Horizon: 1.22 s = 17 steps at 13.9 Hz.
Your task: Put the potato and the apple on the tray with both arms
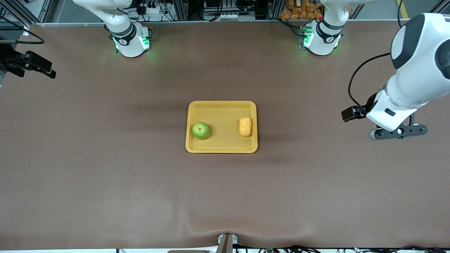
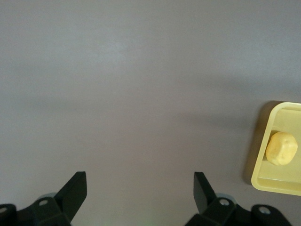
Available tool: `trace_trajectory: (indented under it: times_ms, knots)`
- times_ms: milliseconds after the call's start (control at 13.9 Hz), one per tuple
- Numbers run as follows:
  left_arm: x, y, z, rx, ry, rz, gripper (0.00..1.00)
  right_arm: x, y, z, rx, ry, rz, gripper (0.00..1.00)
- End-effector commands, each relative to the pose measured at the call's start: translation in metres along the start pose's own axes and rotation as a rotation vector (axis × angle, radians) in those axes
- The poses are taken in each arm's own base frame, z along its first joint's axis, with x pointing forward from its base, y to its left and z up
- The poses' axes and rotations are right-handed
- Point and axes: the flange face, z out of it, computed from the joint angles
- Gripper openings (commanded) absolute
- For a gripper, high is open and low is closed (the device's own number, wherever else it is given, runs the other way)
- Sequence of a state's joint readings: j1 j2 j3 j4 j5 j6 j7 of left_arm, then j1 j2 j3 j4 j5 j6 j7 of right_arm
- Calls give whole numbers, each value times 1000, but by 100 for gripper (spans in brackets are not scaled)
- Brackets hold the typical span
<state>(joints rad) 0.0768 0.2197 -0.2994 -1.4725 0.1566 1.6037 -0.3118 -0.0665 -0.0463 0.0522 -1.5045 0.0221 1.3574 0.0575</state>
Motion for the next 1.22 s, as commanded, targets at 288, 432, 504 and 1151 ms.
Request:
trace_trajectory:
  times_ms: [288,432,504,1151]
  knots:
    - [-28,-39,-45,21,42,43,100,-1,4,-1,-8,14,2,100]
    - [-38,-48,-58,29,58,99,100,-1,4,-1,-10,14,-1,100]
    - [-44,-58,-62,32,56,108,100,-1,5,-1,-9,14,1,100]
    - [-99,-68,-83,-61,48,102,100,-1,6,-1,-8,14,1,100]
